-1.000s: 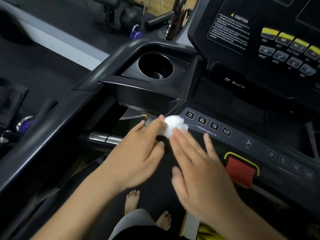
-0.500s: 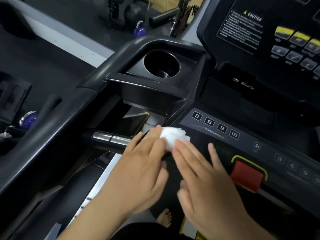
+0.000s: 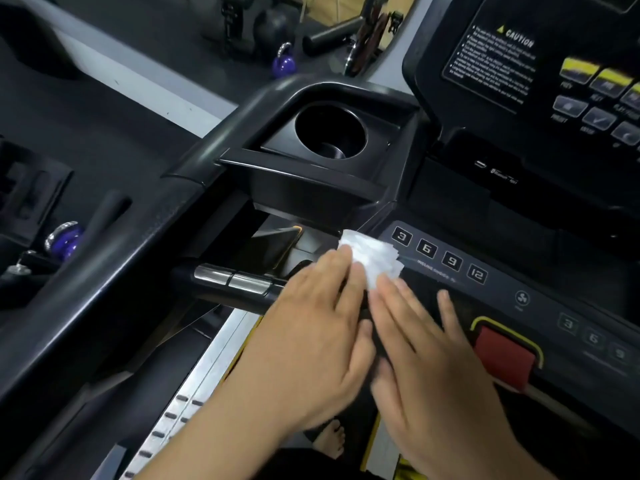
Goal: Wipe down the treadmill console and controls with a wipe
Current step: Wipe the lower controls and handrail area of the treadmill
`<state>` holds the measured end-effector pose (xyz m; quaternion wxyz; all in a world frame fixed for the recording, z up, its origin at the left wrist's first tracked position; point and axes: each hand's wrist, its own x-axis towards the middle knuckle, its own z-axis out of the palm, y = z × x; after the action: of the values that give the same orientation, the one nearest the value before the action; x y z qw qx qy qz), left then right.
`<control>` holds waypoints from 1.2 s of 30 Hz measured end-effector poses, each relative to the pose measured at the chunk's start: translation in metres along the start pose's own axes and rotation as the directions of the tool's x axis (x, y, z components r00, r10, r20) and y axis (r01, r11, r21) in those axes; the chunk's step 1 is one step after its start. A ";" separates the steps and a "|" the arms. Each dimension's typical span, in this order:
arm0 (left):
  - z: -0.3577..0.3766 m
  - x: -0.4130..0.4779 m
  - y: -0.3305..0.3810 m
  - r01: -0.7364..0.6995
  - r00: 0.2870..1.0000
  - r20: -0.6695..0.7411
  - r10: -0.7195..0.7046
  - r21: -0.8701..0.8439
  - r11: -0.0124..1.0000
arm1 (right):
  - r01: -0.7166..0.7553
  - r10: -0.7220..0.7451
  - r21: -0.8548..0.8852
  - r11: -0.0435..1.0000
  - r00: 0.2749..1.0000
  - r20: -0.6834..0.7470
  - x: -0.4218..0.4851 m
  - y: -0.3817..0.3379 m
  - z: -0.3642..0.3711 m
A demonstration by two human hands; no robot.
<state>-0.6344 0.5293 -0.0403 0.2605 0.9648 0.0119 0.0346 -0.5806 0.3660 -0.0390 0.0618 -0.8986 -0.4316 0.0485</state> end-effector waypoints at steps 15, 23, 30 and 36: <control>-0.005 0.006 -0.007 0.004 0.999 0.048 -0.006 0.038 0.999 | -0.035 0.041 0.054 0.998 0.993 -0.115 0.012 0.014 -0.025; 0.000 0.058 0.007 -0.094 0.996 -0.008 0.093 -0.004 0.996 | -0.085 0.084 -0.071 0.994 0.996 -0.025 0.042 0.033 -0.023; 0.013 0.001 -0.001 -0.105 0.994 -0.036 0.104 -0.023 0.994 | -0.023 0.024 -0.091 0.996 1.000 0.004 -0.004 0.011 -0.005; 0.013 0.048 0.018 -0.052 0.998 0.040 0.042 0.261 0.964 | -0.142 0.142 -0.110 0.984 0.990 -0.005 0.028 0.033 -0.025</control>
<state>-0.5852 0.5095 -0.0397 0.1302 0.9912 -0.0111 0.0222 -0.5345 0.3654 -0.0205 0.0077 -0.9290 -0.3687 0.0303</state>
